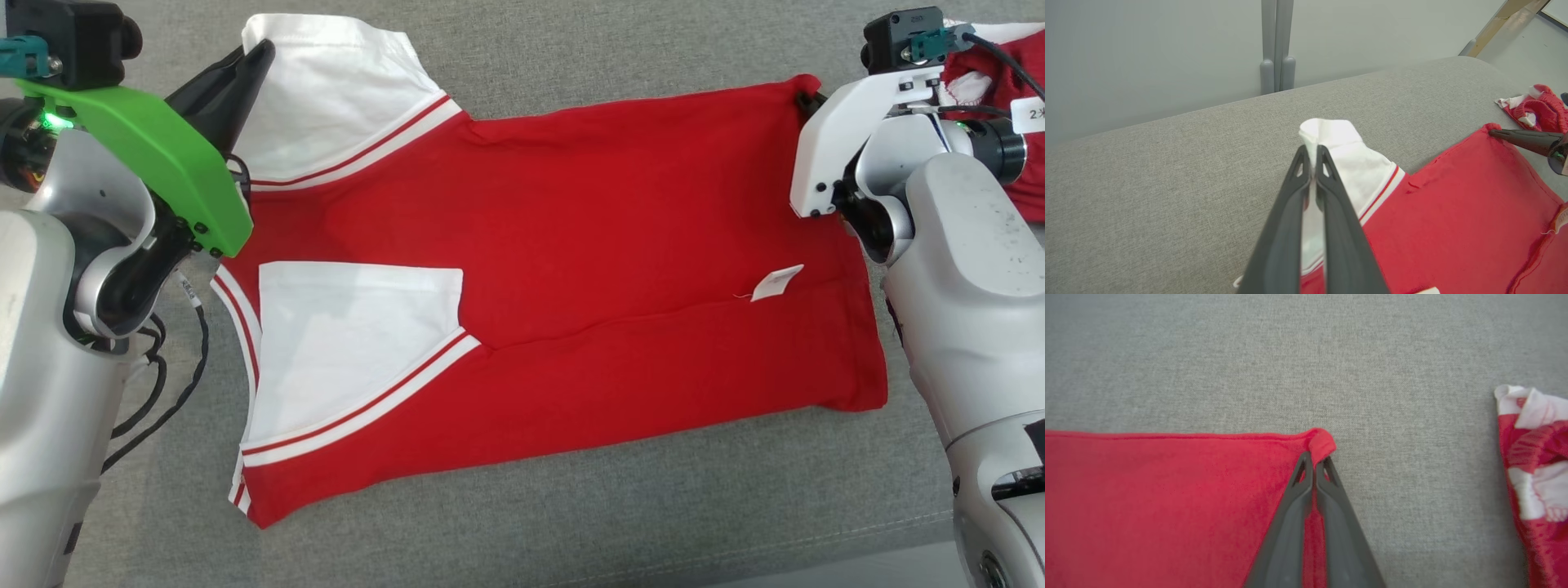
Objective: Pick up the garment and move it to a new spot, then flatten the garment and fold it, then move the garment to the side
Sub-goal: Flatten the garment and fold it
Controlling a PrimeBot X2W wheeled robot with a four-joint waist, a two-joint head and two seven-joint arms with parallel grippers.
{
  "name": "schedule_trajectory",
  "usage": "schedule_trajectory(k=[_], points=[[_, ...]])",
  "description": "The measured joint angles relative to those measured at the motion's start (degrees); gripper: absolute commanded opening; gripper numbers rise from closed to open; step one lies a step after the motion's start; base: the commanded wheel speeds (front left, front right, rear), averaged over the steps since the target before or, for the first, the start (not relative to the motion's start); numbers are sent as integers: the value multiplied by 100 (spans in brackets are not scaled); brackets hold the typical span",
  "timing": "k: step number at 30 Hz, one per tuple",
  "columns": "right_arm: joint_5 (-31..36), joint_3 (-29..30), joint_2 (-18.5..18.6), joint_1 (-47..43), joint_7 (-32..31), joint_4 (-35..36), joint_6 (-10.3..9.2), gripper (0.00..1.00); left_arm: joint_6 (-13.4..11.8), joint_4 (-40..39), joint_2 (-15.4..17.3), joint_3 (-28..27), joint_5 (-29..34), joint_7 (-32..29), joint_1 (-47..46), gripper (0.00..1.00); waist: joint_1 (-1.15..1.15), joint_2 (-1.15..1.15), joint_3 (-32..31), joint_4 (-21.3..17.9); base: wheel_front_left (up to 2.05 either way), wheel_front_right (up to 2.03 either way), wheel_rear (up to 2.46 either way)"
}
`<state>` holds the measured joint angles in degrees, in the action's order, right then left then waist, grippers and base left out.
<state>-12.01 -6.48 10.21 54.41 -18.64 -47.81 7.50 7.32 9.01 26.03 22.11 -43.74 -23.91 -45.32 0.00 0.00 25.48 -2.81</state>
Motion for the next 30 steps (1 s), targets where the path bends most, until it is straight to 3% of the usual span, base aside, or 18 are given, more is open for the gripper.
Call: schedule_trajectory(k=[9,19,30], points=[[148,96,-63,32,1137,-296,1,0,4,81,73,-70,-79,283,214,0,0,0,-281,6,0,0,0],[-103,-227,2,-1003,2157,-127,1,0,-73,-492,113,-148,-353,948,1784,0,0,0,-840,66,0,0,0],[-220,25,-20,-2238,2668,357,0,0,-363,-897,-311,-162,-573,1814,3546,0,0,0,-1464,158,0,0,0]])
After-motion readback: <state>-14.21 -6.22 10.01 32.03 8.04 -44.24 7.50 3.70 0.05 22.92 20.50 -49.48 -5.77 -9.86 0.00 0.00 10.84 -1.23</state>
